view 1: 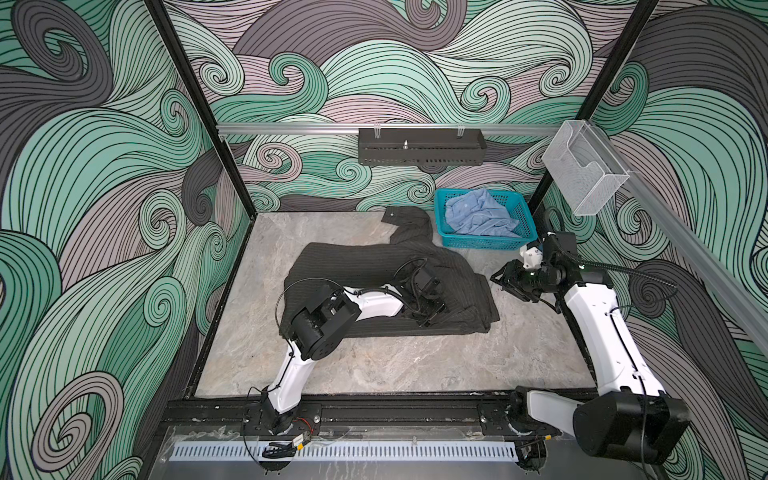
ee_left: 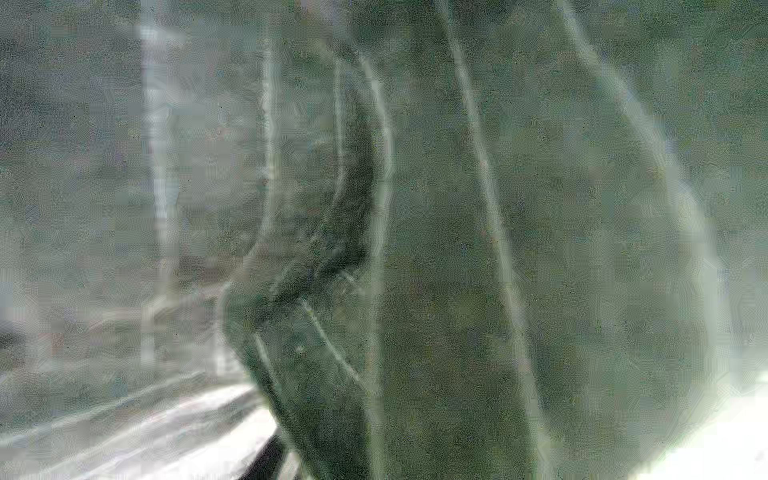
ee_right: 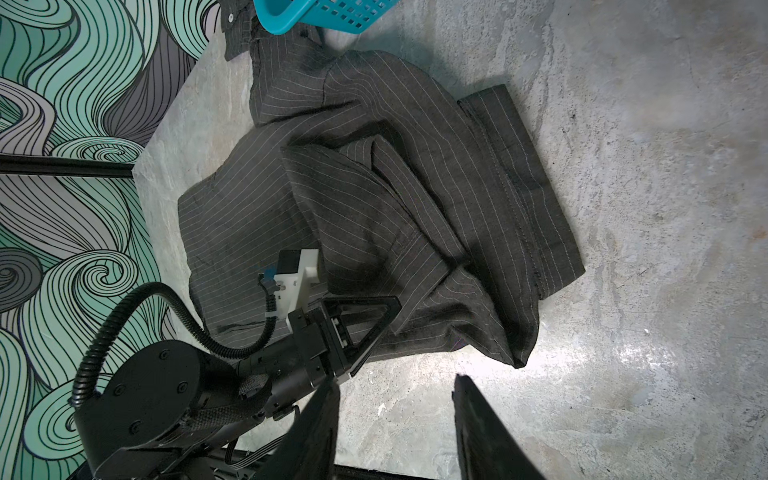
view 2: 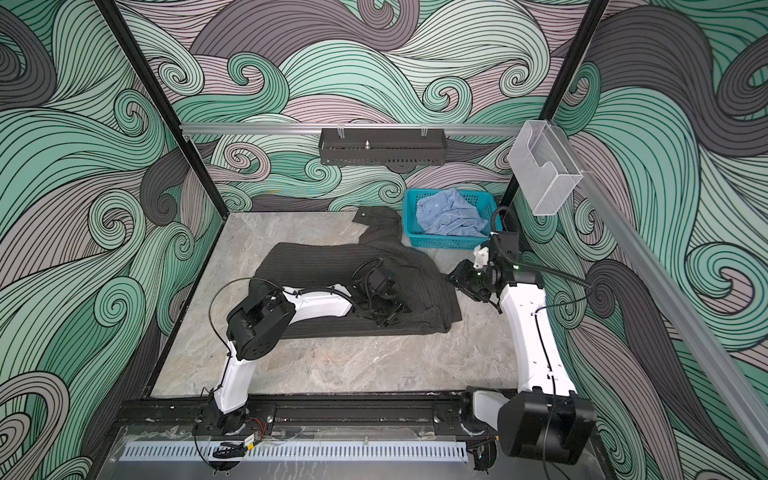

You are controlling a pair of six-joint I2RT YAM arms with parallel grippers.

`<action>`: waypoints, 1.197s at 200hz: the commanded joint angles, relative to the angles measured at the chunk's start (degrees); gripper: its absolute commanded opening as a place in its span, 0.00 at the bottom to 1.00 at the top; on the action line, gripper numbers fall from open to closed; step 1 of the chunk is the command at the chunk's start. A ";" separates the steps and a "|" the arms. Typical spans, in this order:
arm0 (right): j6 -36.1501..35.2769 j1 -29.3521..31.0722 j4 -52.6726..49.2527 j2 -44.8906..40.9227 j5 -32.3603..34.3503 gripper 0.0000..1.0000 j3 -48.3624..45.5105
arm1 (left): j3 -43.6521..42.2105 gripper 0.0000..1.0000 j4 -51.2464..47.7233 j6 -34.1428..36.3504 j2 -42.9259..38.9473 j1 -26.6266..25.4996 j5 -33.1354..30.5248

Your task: Fold and stack the long sleeve shirts

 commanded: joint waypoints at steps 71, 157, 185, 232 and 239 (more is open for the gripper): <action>-0.31 -0.13 1.16 -0.03 -1.43 0.45 -0.82 | -9.62 0.00 -2.62 11.58 -16.40 6.29 4.72; 0.90 2.18 3.59 0.81 -1.67 0.43 -3.47 | -14.49 0.00 -49.93 62.78 -25.00 21.79 26.84; -0.07 4.36 3.90 1.41 -0.19 0.43 -4.16 | -17.56 0.00 -57.45 67.74 -29.17 29.96 25.44; -1.07 8.88 8.24 5.64 2.45 0.42 -6.63 | -21.47 0.00 -63.65 67.58 -37.09 38.65 20.67; -0.94 9.52 8.88 6.48 2.71 0.42 -6.87 | -22.56 0.00 -62.37 66.43 -38.29 39.74 21.46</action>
